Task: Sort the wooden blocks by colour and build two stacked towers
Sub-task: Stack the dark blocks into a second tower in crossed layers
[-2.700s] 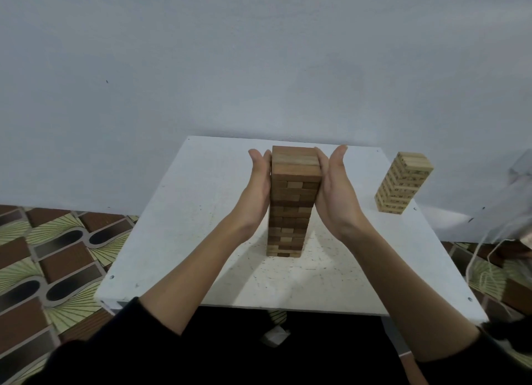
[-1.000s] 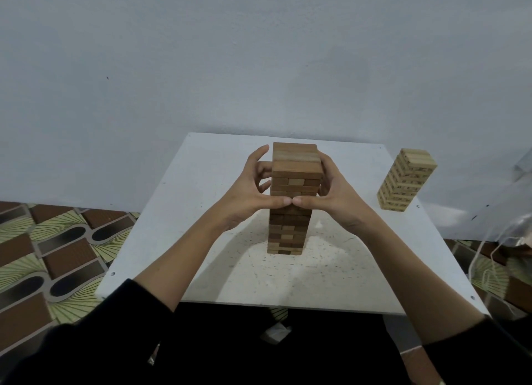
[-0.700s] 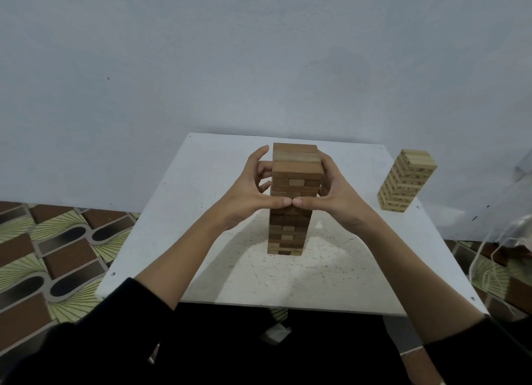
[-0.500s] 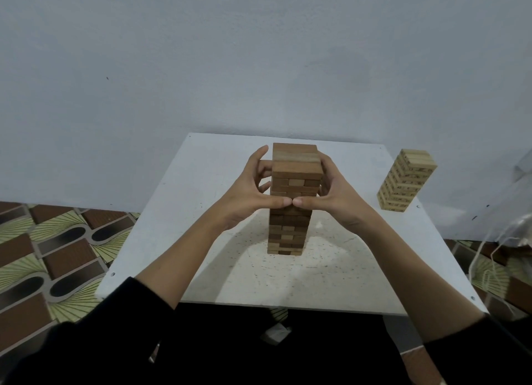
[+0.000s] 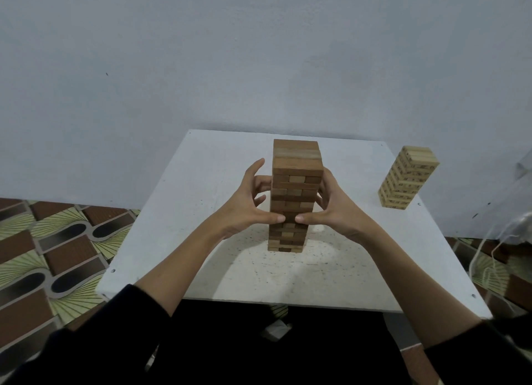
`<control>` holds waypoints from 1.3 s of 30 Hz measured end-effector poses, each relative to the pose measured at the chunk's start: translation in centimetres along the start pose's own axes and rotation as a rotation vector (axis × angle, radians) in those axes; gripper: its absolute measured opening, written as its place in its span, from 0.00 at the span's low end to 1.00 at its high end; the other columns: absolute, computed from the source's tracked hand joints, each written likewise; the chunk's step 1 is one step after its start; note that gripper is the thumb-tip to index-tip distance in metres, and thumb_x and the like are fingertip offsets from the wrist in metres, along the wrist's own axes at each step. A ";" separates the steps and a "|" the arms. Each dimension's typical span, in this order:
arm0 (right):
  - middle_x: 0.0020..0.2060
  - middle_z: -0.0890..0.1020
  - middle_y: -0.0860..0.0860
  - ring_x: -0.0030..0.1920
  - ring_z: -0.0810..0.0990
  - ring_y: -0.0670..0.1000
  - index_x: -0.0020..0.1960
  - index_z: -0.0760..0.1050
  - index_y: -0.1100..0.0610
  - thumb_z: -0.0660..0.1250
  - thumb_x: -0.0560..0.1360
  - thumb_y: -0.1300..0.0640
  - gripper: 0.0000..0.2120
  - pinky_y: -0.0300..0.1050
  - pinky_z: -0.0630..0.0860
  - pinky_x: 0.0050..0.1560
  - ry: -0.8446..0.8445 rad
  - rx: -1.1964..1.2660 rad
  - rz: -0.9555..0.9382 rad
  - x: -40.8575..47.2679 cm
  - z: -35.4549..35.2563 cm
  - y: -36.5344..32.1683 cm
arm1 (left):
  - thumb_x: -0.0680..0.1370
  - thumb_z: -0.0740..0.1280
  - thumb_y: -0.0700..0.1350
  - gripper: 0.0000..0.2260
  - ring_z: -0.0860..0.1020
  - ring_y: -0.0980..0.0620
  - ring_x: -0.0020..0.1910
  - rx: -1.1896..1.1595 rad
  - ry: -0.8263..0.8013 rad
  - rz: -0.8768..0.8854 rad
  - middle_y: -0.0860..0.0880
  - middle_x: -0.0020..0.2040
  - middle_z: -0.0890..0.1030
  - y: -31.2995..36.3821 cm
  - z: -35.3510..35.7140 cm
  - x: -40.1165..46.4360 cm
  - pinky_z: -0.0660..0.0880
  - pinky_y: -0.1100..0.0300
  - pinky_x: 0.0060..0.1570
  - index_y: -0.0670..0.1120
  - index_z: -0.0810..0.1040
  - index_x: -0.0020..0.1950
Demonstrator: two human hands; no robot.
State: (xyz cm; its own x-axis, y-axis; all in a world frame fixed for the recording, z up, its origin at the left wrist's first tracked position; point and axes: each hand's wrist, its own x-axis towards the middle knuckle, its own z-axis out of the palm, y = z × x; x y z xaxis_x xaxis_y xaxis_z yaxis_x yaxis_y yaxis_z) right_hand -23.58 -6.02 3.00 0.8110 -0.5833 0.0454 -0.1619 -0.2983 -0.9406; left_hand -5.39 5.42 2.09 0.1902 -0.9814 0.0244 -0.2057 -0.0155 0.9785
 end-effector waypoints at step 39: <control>0.65 0.71 0.46 0.69 0.67 0.47 0.73 0.54 0.48 0.79 0.59 0.54 0.51 0.59 0.58 0.73 0.008 0.041 0.032 0.2 0.6 1.3 | 0.62 0.78 0.41 0.53 0.70 0.54 0.68 -0.034 0.006 -0.013 0.48 0.66 0.73 -2.0 0.5 0.4 0.62 0.44 0.71 0.55 0.48 0.77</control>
State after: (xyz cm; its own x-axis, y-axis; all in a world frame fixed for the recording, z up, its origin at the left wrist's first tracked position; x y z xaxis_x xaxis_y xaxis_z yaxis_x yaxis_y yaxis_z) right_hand -23.25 -6.03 1.61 0.8013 -0.5980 0.0172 -0.1645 -0.2479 -0.9547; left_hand -5.38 5.00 0.07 0.1981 -0.9801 0.0125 -0.1709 -0.0220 0.9850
